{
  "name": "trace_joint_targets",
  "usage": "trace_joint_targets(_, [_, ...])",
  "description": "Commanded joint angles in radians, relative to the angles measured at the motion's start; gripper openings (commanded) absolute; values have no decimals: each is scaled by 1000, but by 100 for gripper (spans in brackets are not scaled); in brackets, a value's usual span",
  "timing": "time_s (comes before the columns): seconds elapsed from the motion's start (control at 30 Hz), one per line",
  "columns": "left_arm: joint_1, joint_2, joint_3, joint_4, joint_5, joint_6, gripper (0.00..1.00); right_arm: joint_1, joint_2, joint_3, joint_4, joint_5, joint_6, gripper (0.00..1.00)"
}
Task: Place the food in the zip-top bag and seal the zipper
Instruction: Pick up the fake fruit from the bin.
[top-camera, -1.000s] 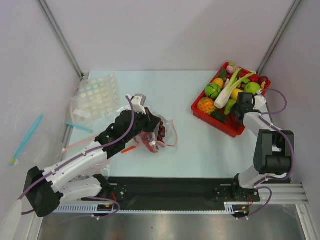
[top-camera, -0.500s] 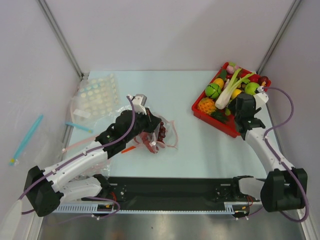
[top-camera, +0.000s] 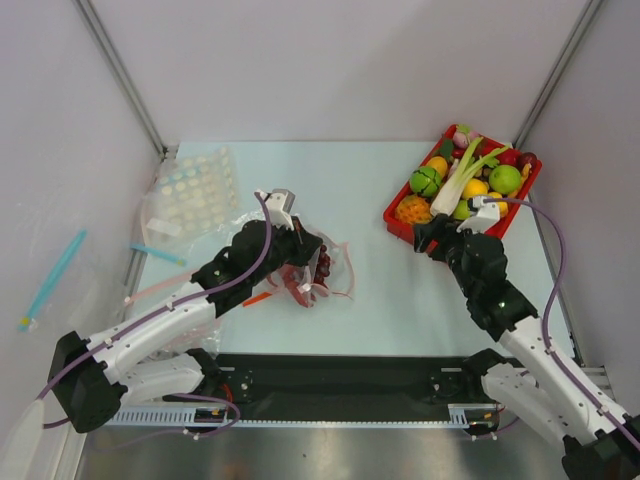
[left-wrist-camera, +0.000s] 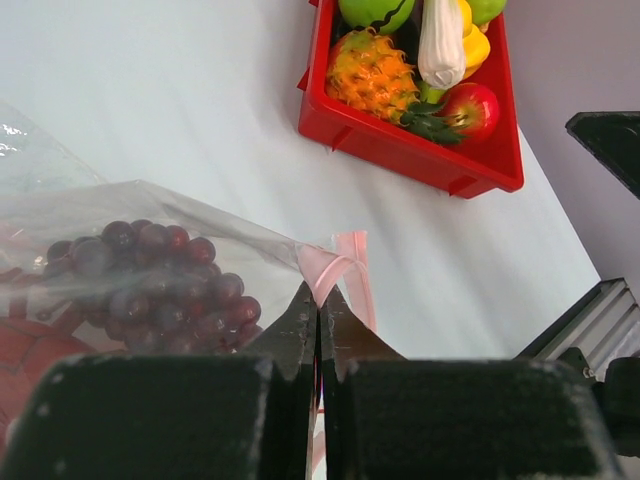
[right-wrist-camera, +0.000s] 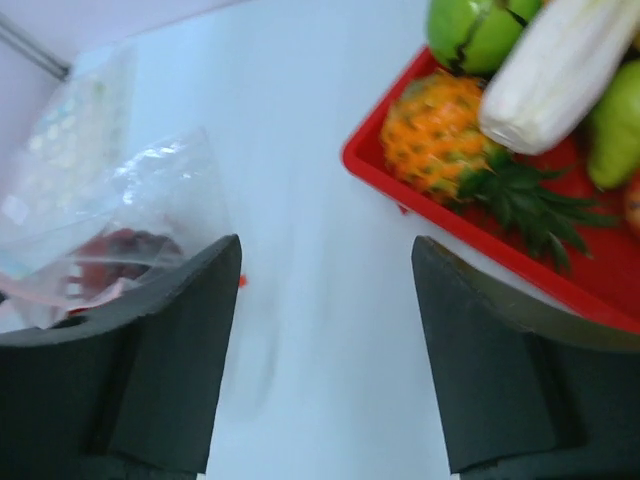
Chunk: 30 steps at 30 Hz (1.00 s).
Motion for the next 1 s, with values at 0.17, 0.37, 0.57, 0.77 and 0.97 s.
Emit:
trace_joint_targets(0.17, [4, -1, 57, 42, -2, 28, 0, -71, 115, 43, -110, 349, 107, 92])
trace_joint_targets(0.37, [4, -1, 55, 42, -3, 31, 0, -280, 190, 40, -101, 250, 239, 89])
trace_joint_targets(0.57, [2, 7, 57, 46, 21, 26, 1, -448, 339, 129, -120, 119, 278, 98])
trace_joint_targets(0.77, [2, 22, 60, 46, 29, 26, 1, -515, 507, 181, -87, 101, 328, 98])
trace_joint_targets(0.97, [2, 13, 57, 49, 44, 25, 0, -568, 640, 196, -26, 4, 380, 95])
